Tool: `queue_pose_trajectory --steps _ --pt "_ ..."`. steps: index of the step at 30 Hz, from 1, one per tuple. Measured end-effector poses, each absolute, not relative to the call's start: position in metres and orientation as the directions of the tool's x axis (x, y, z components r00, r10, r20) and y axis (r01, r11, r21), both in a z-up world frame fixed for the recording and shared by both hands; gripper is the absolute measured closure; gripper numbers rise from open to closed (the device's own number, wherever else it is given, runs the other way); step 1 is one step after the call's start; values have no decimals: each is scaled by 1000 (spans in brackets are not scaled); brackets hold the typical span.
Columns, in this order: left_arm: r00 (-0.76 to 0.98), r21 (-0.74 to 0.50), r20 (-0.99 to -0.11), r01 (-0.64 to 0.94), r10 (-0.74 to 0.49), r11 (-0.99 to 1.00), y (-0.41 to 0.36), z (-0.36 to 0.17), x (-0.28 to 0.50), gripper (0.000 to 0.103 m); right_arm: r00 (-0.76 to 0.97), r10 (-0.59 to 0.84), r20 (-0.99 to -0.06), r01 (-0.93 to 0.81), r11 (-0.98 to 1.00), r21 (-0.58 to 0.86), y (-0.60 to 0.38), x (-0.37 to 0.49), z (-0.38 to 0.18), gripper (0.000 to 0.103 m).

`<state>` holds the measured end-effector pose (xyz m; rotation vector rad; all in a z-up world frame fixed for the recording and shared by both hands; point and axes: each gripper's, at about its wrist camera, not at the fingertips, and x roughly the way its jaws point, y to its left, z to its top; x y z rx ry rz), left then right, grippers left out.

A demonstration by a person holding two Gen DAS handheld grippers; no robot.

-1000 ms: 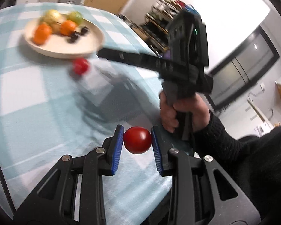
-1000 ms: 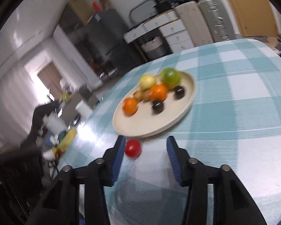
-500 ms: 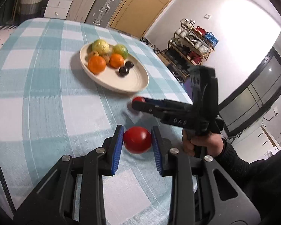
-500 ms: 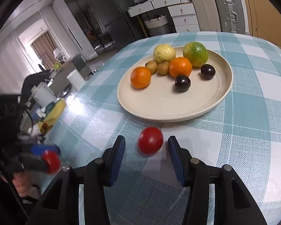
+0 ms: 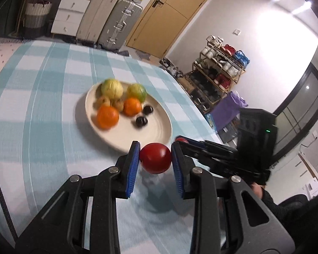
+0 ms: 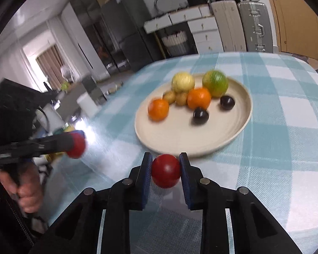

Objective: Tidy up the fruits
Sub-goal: 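Lower both tomatoes onto the cream plate and open both grippers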

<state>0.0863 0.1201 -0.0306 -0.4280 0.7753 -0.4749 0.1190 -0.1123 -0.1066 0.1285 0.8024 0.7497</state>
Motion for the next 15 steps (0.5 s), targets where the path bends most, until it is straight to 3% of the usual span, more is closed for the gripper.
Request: queue_pose_trajectory --steps 15 --pt "581 -469 -656 186 -482 863 70 -57 204 76 514 631 -581 -494 771 402 -123 189 -102 77"
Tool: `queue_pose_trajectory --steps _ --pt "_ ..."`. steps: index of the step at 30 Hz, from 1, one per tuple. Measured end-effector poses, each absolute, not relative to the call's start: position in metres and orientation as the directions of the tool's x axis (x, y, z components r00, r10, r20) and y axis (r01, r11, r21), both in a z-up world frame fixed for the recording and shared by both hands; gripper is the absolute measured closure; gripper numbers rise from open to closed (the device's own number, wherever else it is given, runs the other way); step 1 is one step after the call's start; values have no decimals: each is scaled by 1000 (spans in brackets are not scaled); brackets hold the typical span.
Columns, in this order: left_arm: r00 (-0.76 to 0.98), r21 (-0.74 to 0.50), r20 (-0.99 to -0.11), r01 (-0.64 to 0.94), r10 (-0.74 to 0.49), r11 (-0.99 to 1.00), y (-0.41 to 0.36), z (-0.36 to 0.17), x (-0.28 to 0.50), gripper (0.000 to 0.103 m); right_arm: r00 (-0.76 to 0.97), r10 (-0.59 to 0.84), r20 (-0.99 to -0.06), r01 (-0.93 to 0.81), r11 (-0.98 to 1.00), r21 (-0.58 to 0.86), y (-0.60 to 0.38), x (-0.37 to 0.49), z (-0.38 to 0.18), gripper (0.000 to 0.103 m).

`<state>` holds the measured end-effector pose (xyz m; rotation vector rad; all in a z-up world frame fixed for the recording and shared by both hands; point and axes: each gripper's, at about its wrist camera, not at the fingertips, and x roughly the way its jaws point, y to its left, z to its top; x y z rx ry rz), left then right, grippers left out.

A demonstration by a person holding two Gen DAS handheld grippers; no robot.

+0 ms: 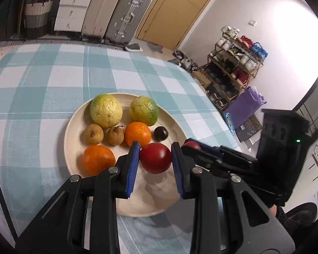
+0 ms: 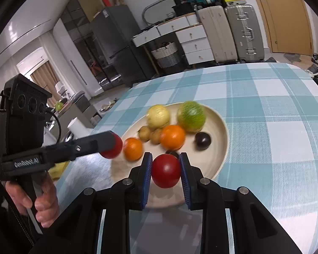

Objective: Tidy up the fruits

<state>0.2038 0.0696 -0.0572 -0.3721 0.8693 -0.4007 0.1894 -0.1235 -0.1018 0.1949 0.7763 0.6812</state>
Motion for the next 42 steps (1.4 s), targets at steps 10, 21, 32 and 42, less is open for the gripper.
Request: queue_pose_trajectory --steps 10,21,32,42 --pt "581 -433 -685 161 -439 887 63 -74 231 75 543 602 -586 -477 795 374 -117 217 -109 70" --pt "724 -368 -592 150 -355 918 66 -34 185 21 660 612 -435 -474 789 391 -150 182 -79 23" --pt "890 -137 -450 16 -77 990 43 10 111 0 772 561 -300 -484 824 294 -169 117 -51 0" --pt "939 -61 -343 -47 24 997 37 15 60 0 836 514 -193 -481 855 194 -173 69 -42 0"
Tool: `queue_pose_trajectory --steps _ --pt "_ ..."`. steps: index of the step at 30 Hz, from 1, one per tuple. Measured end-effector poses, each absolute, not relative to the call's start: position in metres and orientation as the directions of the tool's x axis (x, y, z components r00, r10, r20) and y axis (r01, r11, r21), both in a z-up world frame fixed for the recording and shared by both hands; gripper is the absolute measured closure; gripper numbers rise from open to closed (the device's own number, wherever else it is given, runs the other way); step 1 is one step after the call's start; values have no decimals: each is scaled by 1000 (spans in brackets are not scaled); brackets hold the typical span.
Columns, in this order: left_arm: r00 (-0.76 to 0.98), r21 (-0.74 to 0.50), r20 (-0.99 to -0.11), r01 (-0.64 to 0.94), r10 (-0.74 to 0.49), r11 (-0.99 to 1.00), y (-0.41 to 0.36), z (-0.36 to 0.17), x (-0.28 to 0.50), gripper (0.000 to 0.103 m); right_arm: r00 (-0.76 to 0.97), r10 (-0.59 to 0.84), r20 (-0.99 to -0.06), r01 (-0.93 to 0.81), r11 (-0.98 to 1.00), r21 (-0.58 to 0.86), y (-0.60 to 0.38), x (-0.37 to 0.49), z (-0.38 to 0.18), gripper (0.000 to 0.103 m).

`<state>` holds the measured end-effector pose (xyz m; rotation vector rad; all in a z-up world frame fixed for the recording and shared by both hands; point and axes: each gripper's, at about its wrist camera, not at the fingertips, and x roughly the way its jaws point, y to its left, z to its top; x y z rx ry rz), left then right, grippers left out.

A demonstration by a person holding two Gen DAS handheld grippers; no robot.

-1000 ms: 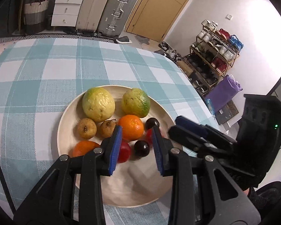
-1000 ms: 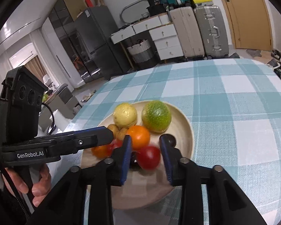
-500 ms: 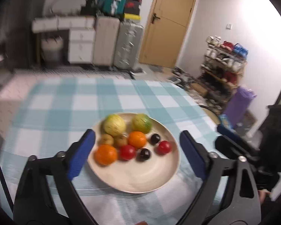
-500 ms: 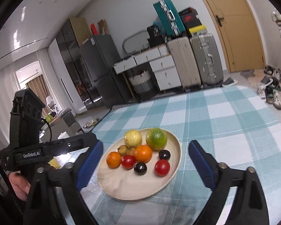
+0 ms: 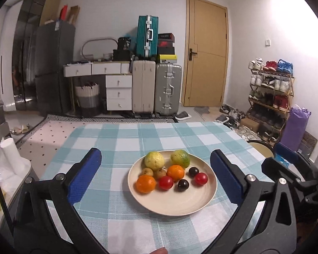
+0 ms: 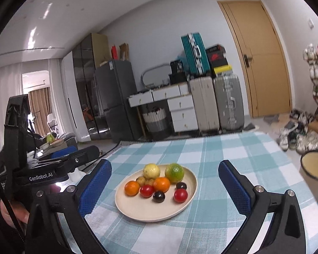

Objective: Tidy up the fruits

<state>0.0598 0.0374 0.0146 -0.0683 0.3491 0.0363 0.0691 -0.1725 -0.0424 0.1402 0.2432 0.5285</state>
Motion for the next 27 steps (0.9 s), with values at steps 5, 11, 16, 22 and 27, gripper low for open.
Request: queue_pose_trajectory --steps 5,11,16,22,27 --pt "937 -92 -347 -70 34 993 48 2 46 0 841 506 -191 -485 862 150 -166 59 -49 0" --pt "934 -116 -354 -93 46 989 63 -17 38 0 848 497 -183 -480 868 129 -165 52 -57 0" --pt "926 -111 -370 -118 69 987 67 -33 40 0 855 483 -188 -472 875 105 -164 50 -64 0" --pt "921 -93 -379 -134 90 987 66 -48 49 0 854 477 -207 -467 879 97 -162 53 -67 0" --pt "922 -65 -372 -141 107 988 62 -52 52 0 849 470 -240 -462 882 95 -159 59 -70 0"
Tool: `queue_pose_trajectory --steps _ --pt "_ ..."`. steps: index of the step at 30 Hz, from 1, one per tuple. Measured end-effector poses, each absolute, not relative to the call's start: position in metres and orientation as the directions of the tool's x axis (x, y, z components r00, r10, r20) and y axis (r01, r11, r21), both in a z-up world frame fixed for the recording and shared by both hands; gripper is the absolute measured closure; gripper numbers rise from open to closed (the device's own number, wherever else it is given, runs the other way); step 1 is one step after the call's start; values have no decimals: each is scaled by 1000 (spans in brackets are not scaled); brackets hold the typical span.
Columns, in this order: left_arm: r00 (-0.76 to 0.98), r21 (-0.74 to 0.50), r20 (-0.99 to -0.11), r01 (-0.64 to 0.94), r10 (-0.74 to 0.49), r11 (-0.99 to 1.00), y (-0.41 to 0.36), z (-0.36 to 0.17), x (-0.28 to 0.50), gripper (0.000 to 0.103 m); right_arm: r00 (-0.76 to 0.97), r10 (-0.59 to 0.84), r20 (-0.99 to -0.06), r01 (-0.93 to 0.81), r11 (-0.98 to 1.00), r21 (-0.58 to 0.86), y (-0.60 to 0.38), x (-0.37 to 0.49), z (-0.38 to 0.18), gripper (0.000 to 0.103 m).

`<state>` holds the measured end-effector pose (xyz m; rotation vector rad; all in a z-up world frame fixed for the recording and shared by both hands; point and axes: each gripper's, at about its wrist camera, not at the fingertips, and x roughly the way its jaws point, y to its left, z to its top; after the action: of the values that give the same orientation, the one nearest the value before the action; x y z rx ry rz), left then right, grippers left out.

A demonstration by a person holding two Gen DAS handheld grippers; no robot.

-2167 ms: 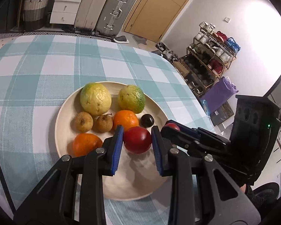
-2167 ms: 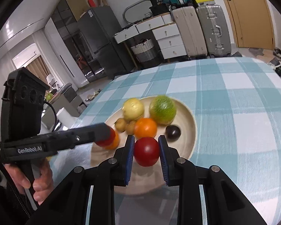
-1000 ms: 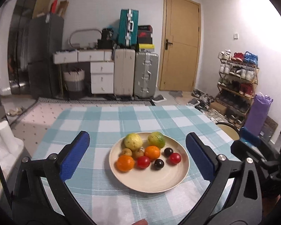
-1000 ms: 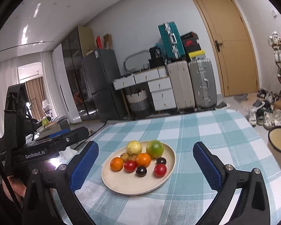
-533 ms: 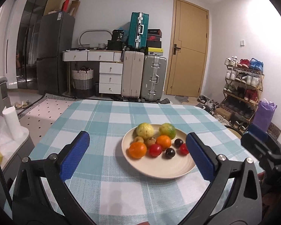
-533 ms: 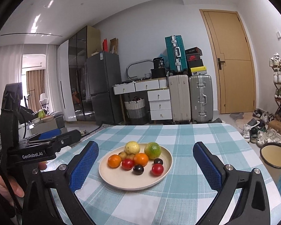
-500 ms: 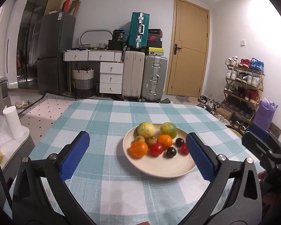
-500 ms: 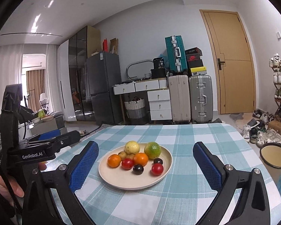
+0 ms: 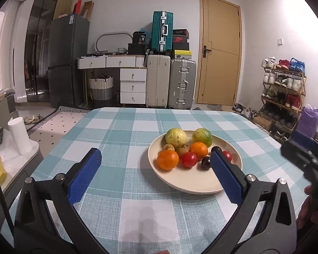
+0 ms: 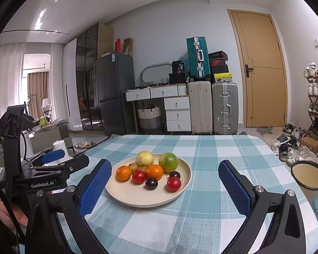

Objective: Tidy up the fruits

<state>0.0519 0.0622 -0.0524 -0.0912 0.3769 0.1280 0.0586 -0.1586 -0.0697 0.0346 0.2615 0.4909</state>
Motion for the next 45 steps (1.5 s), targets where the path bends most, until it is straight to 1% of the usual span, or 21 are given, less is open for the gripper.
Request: queue_pose_trajectory --steps 3,5,7,11,14,21,27,45 --pt "920 -51 -371 -155 126 987 60 -52 52 0 849 445 -286 -444 893 71 -152 65 -73 0" --pt "922 -38 -368 -145 121 989 57 -52 52 0 849 437 -299 -441 896 55 -148 67 -74 0" --pt "924 -17 -363 -131 116 991 52 -51 52 0 847 437 -303 -445 894 44 -146 67 -75 0" --pt "940 3 -321 -117 112 993 47 -48 47 0 844 437 -312 -449 893 36 -143 69 -77 0" --pt "940 -17 -320 -131 119 991 52 -49 48 0 842 436 -318 -449 893 36 -142 71 -77 0" --pt "942 -9 -315 -128 118 992 54 -47 45 0 838 433 -333 -439 896 61 -146 75 -78 0" --pt "942 -10 -316 -128 118 992 54 -47 45 0 839 434 -328 -433 898 78 -150 76 -78 0" --pt "940 -10 -317 -133 123 991 54 -47 45 0 840 436 -325 -445 894 50 -146 75 -77 0"
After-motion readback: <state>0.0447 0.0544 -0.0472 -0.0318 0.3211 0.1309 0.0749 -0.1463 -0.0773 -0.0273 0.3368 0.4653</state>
